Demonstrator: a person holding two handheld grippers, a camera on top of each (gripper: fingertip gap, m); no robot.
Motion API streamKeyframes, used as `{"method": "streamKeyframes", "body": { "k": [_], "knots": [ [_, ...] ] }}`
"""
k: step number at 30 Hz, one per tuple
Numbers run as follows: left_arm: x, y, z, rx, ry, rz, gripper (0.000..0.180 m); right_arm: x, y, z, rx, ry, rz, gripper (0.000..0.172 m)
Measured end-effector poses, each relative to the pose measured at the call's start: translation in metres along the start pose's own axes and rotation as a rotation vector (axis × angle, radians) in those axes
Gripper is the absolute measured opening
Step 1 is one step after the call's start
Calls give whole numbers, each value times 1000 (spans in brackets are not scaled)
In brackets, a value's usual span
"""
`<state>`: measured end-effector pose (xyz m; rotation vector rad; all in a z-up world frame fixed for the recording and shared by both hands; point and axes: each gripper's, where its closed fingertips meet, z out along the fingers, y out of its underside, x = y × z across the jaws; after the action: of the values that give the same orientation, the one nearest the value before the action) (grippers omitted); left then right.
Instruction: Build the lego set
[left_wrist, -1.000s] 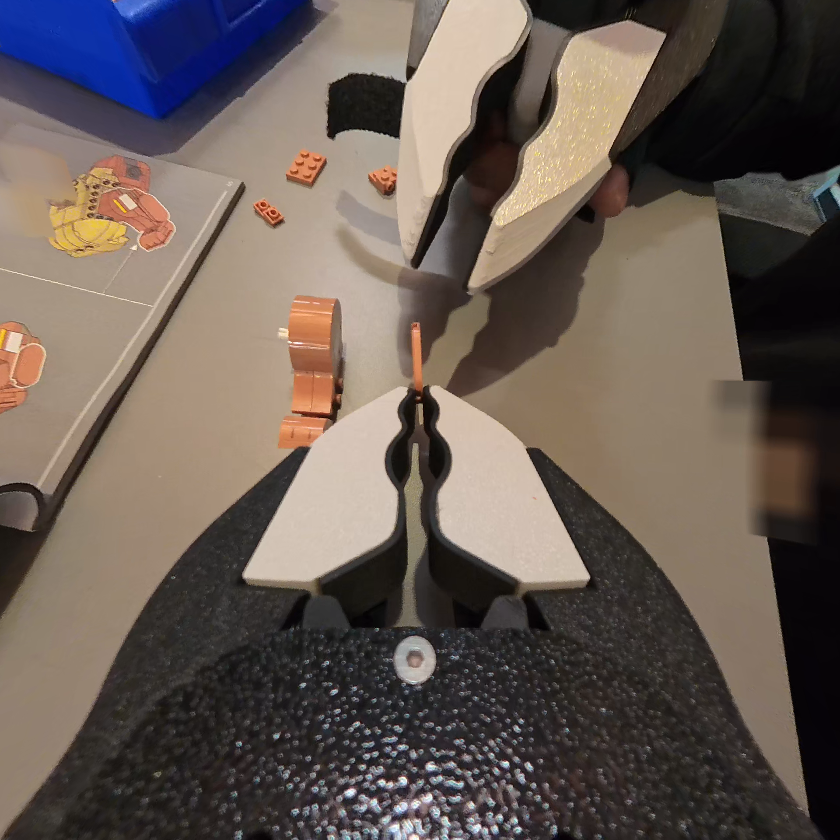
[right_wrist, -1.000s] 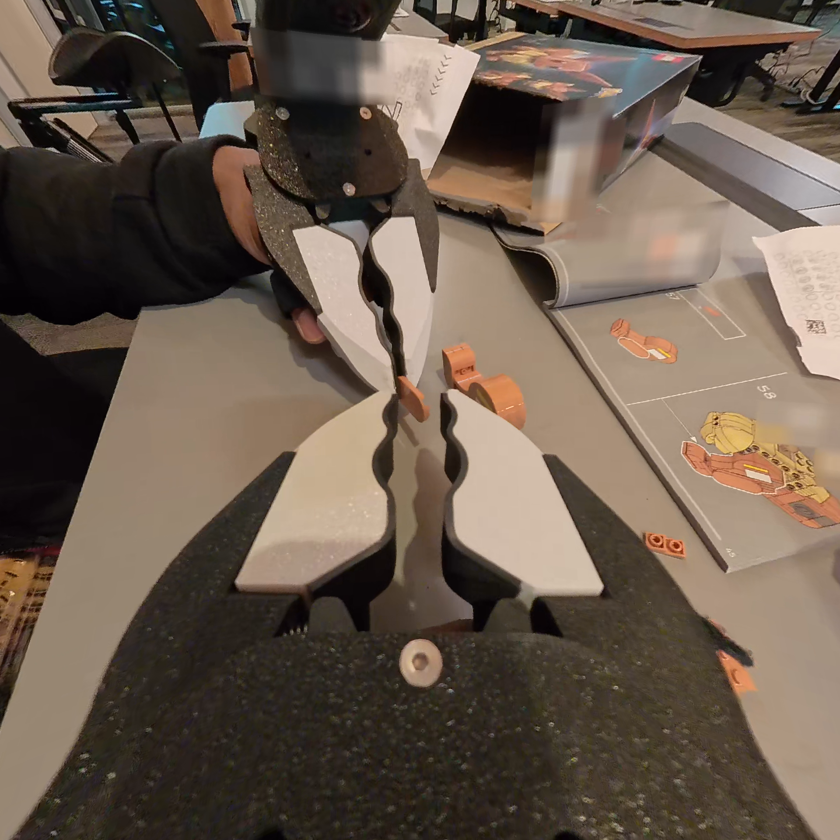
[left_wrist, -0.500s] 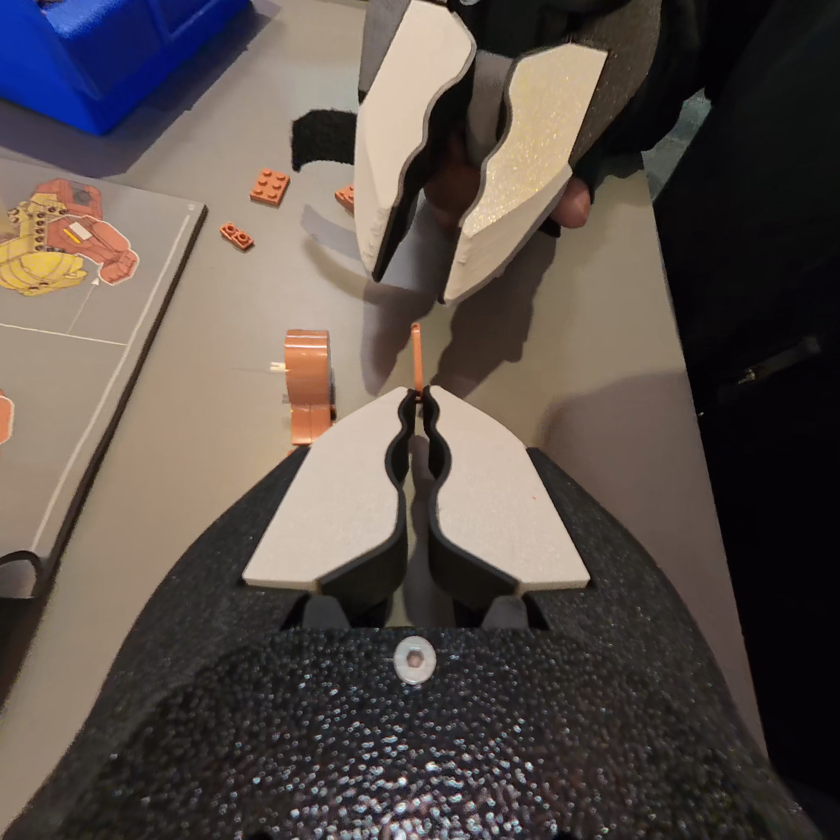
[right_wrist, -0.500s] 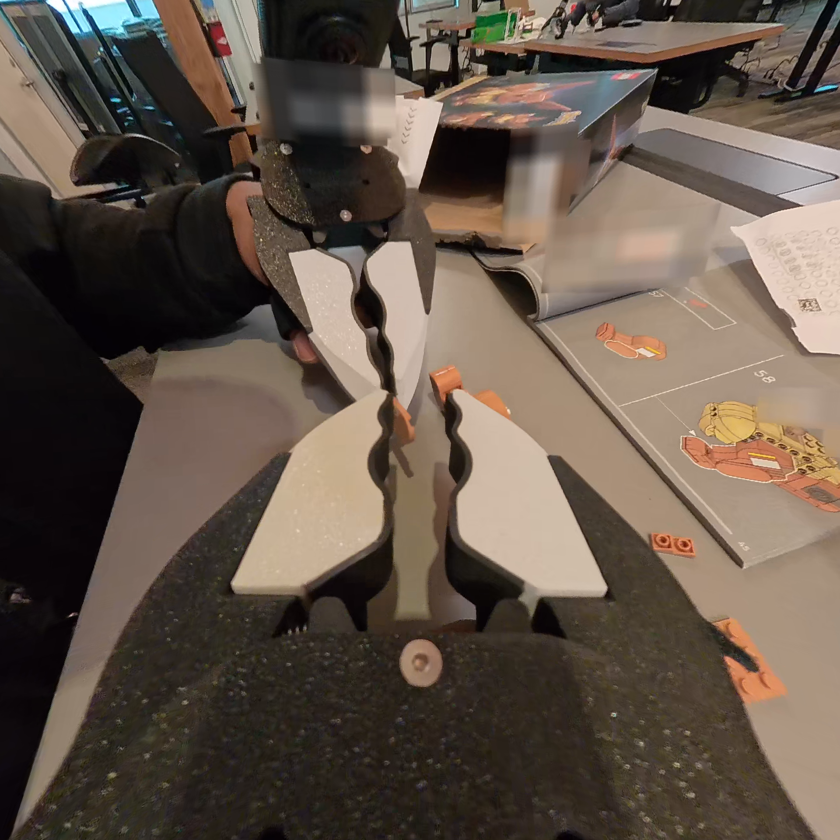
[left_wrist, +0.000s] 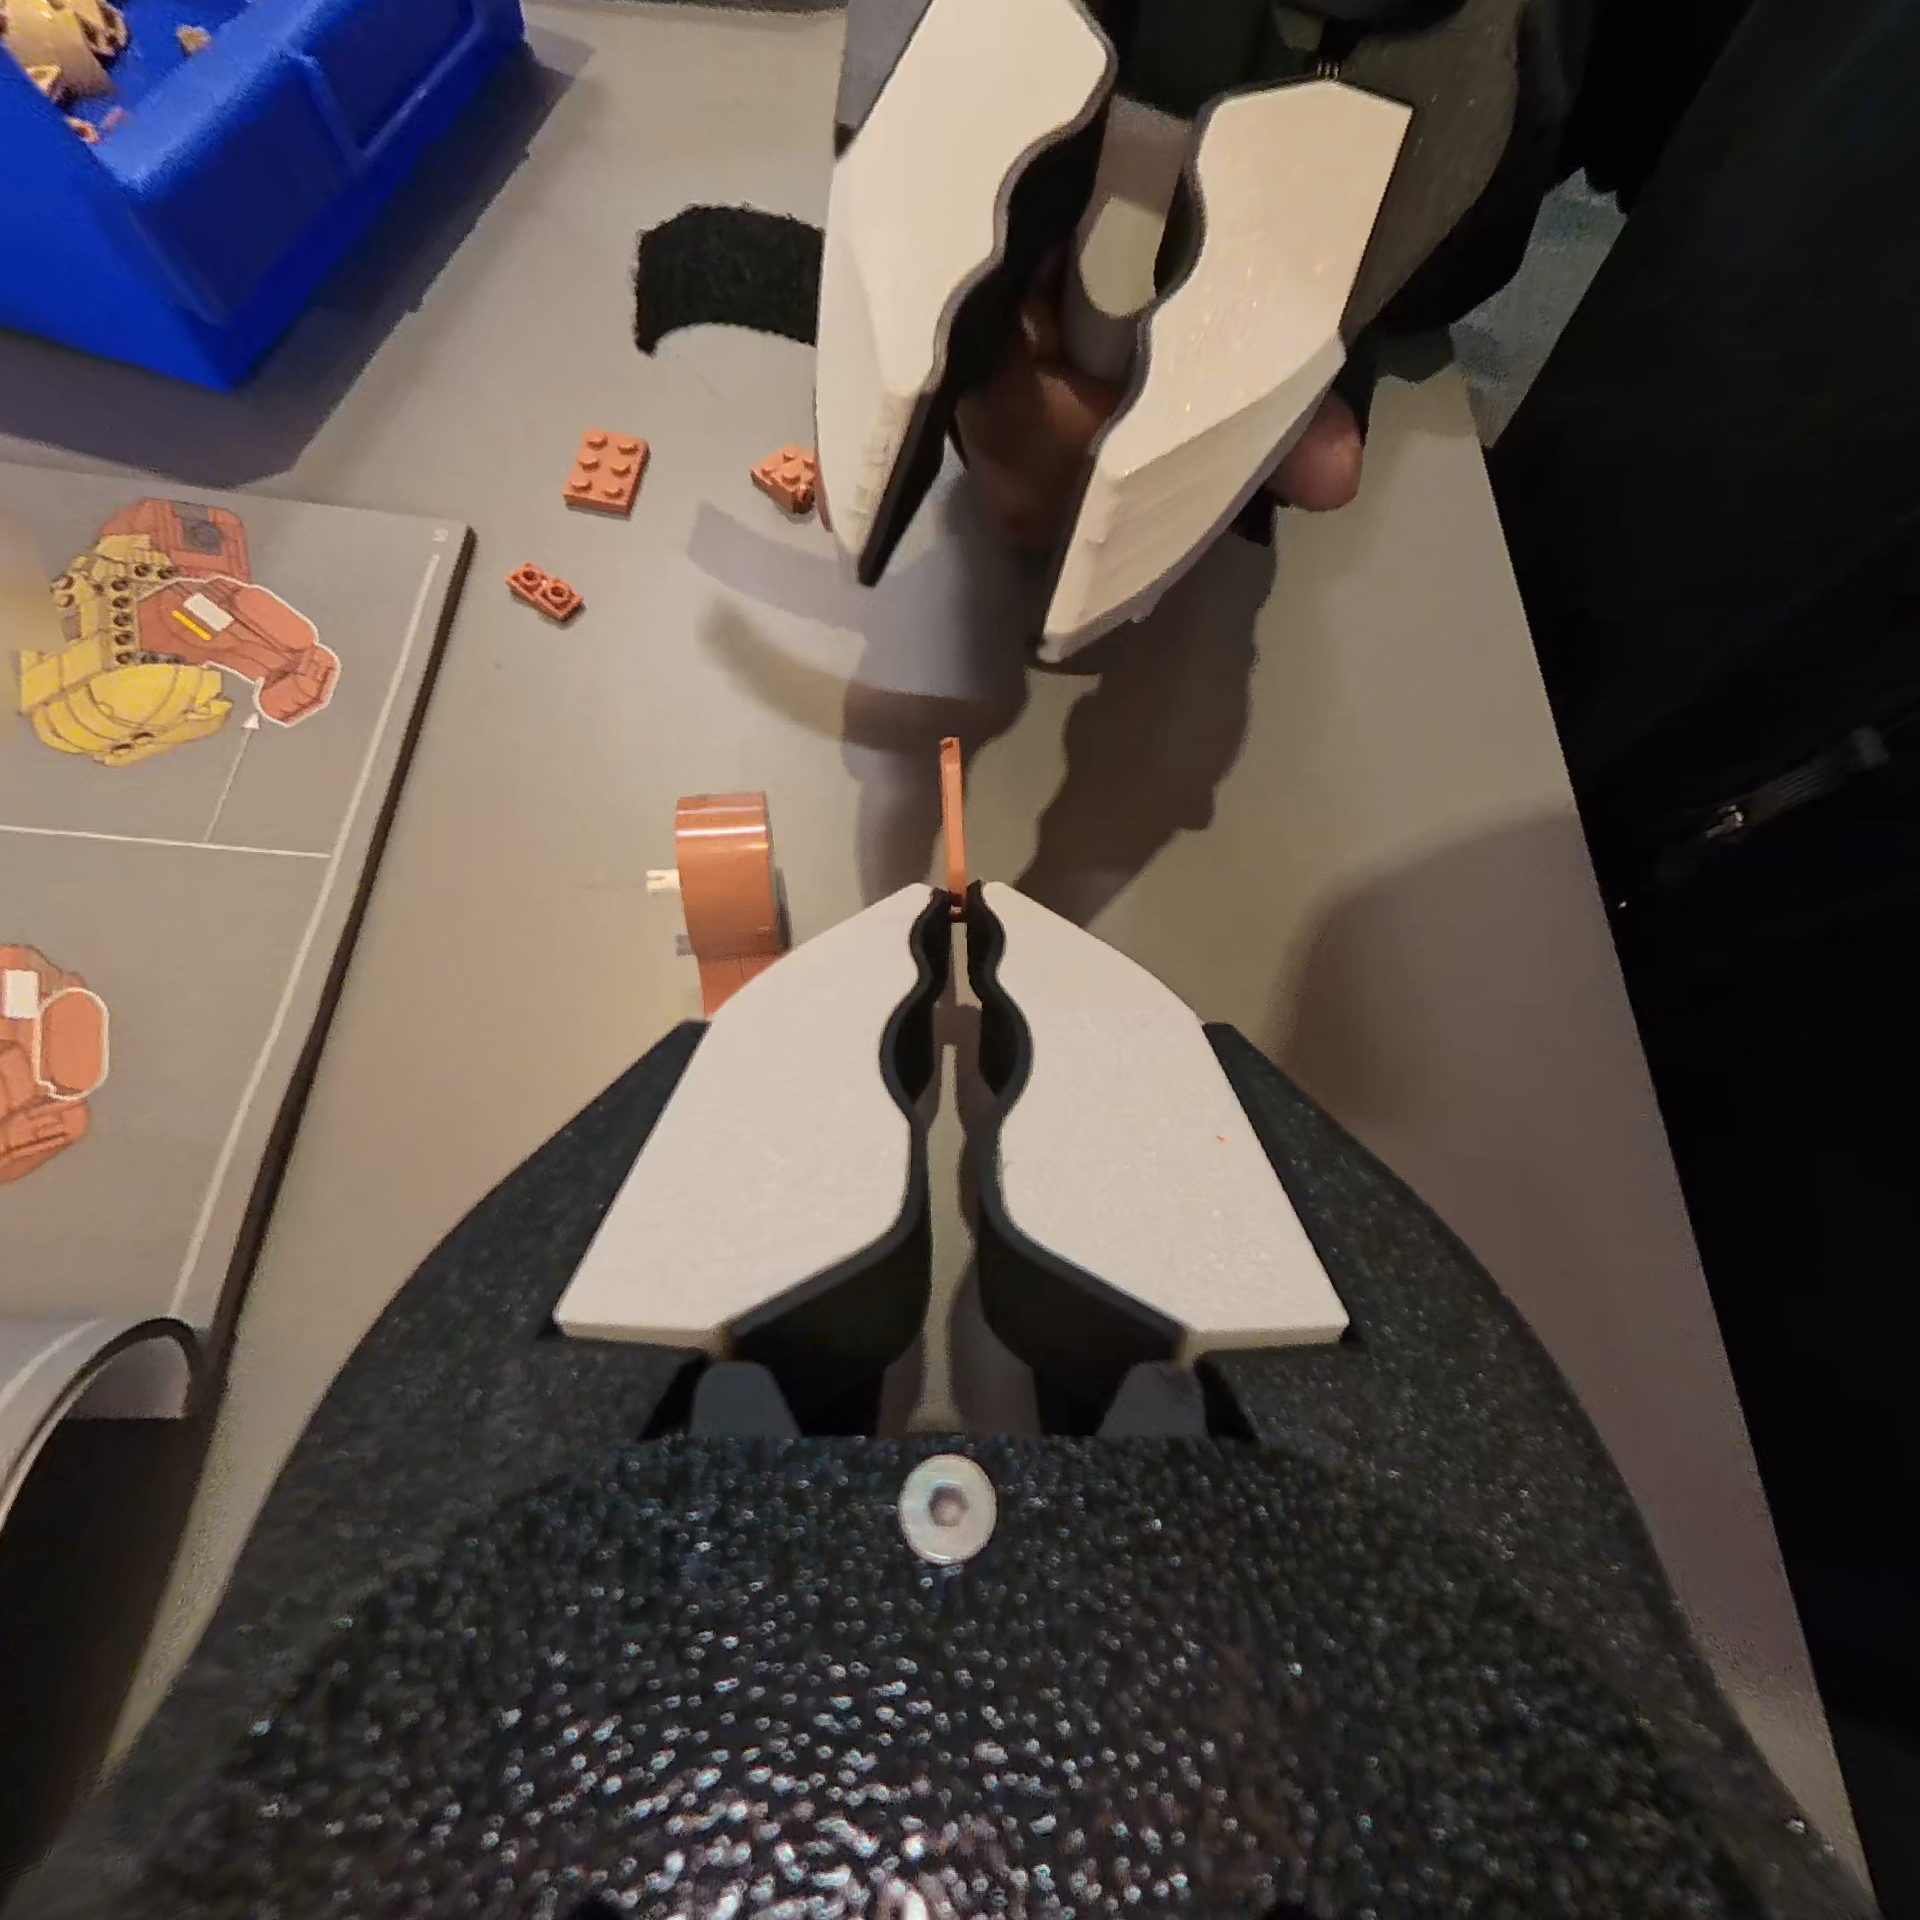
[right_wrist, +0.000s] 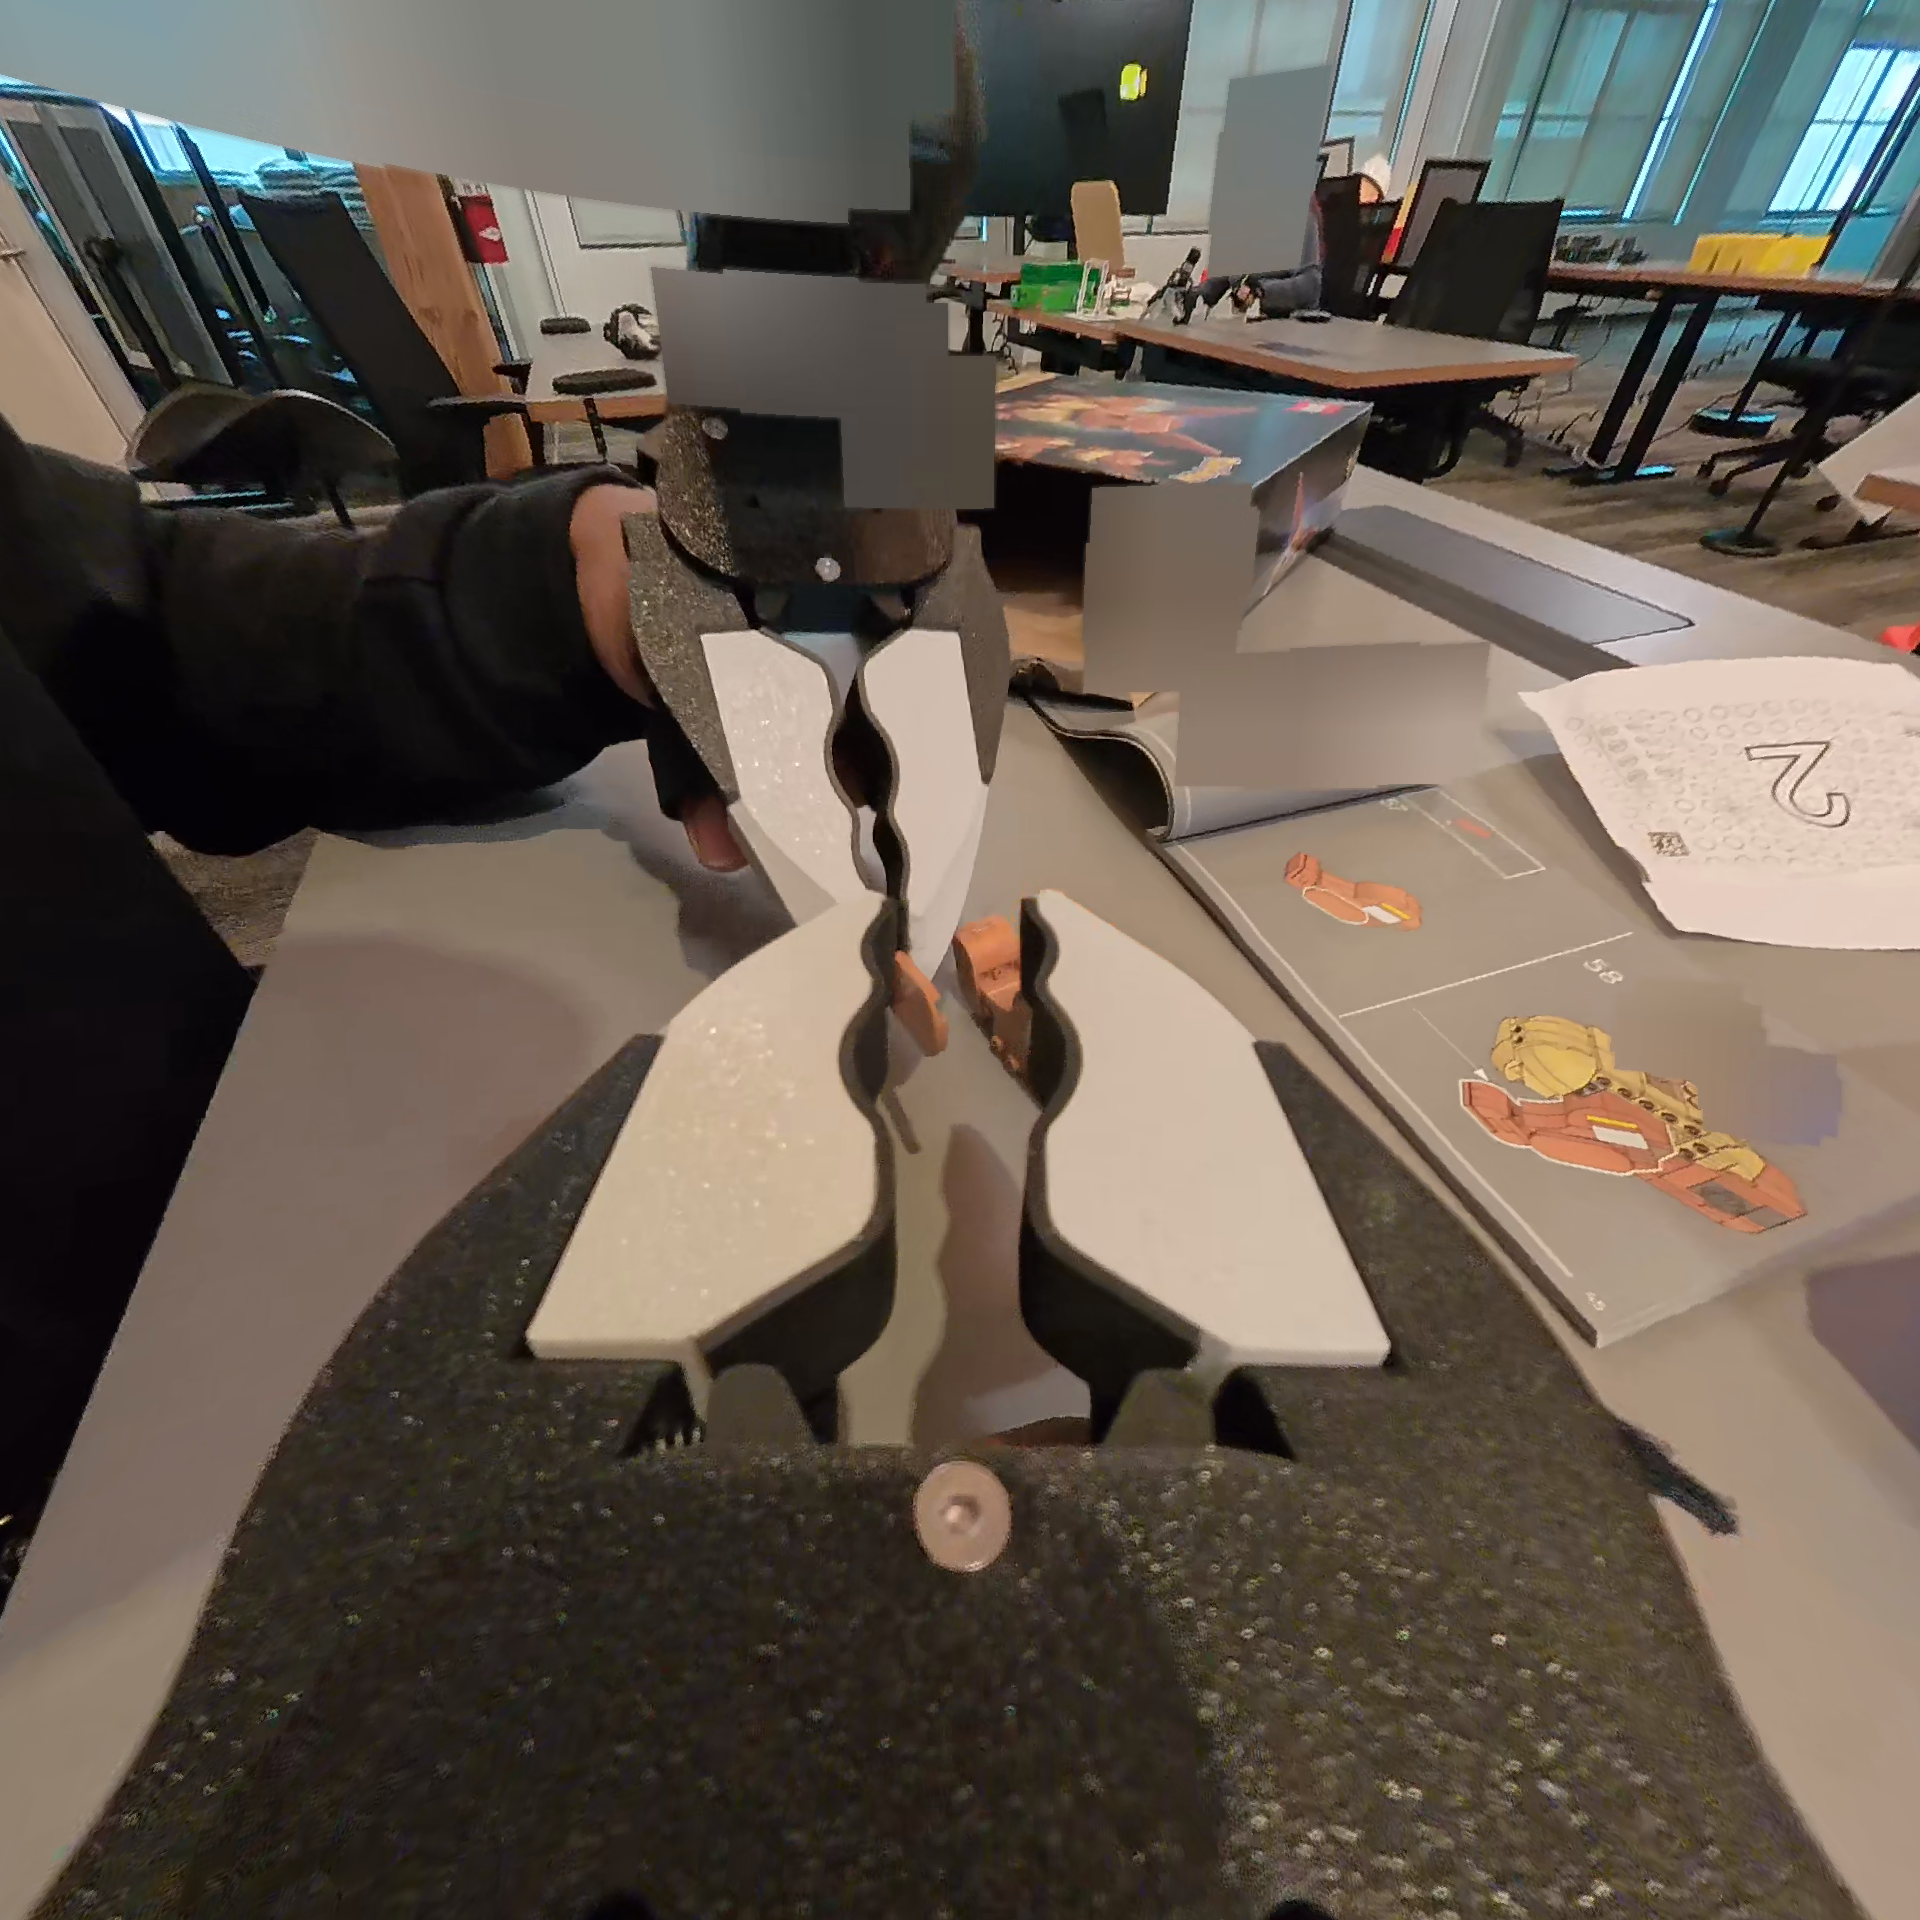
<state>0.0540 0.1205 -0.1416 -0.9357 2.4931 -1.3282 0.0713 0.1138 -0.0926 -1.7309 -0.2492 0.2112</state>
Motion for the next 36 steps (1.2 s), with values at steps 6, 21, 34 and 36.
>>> {"method": "streamKeyframes", "body": {
  "k": [6, 21, 34, 36],
  "knots": [
    [-3, -1, -6, 52, -4, -41, 2, -7, 2, 3, -22, 3, -62, 22],
    [-7, 7, 1, -39, -96, 41, 2, -5, 35, 13, -265, -27, 135, 12],
    [-15, 18, 1, -153, -208, 154, 3, 0, 59, 22, -466, 27, 62, 7],
    [-15, 19, 2, -155, -222, 175, 3, 3, 61, 22, -480, 44, 41, 7]
  ]
}}
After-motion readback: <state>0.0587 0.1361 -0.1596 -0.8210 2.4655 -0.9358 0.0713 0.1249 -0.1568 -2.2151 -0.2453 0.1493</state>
